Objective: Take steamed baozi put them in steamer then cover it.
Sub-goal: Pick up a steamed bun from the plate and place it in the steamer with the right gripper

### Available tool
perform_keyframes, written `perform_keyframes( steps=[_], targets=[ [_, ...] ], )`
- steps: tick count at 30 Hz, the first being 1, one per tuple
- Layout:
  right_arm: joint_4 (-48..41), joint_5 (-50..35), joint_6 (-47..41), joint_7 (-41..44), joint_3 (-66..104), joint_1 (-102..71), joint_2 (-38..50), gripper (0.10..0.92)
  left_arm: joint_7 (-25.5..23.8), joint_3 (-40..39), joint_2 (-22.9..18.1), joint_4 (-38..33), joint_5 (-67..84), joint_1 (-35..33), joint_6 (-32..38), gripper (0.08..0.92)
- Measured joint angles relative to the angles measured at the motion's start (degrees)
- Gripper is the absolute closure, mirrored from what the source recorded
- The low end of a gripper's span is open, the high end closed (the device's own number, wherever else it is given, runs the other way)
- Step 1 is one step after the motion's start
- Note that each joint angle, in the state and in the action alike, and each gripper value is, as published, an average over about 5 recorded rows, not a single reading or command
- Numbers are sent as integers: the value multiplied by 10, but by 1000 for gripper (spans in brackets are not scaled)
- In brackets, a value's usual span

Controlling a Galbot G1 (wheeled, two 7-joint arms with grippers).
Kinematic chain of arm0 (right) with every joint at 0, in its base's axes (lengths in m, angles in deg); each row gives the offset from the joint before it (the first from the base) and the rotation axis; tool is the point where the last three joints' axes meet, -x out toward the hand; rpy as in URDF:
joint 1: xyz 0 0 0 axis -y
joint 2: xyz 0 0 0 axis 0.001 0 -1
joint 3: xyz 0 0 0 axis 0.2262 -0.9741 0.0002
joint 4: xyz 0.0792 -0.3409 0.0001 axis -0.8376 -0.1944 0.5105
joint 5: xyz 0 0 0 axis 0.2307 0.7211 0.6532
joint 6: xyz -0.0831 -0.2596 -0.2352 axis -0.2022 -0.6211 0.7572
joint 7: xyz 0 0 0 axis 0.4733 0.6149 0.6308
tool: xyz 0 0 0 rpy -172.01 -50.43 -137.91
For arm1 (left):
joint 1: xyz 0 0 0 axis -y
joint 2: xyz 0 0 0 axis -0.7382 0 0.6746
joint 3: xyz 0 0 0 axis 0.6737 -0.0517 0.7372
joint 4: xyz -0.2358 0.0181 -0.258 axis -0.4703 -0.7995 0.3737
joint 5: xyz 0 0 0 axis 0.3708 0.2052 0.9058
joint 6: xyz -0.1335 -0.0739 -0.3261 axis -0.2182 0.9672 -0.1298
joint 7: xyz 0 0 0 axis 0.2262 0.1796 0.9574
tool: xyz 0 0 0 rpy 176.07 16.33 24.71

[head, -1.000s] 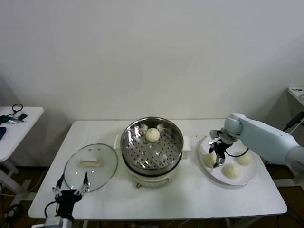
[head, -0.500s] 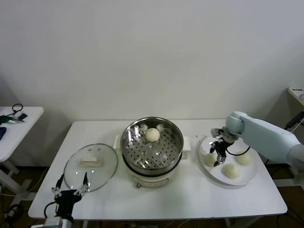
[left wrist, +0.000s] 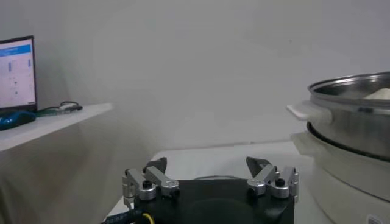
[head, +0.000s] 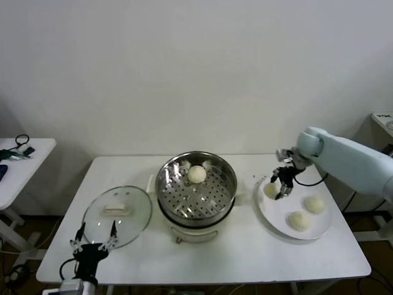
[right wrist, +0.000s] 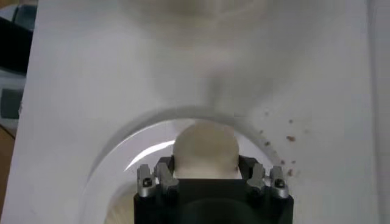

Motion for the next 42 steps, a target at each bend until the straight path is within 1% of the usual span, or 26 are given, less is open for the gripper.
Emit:
perform_keyframes(
  steps=[12, 19, 28, 35, 42],
  targets=[
    [37, -154, -42, -25, -75, 143, -61, 347, -1, -17, 7, -14, -14, 0, -3, 177],
    [57, -217, -66, -46, -93, 174, -115, 347, -4, -23, 9, -16, -16, -5, 2, 177],
    [71, -241, -91, -75, -102, 174, -191, 344, -4, -26, 10, -18, -16, -7, 6, 177],
    [76, -238, -111, -99, -112, 152, -241, 345, -5, -25, 10, -17, -15, -6, 6, 177],
    [87, -229, -136, -123, -124, 130, -273, 339, -5, -24, 10, -15, -14, -4, 6, 177]
  ],
)
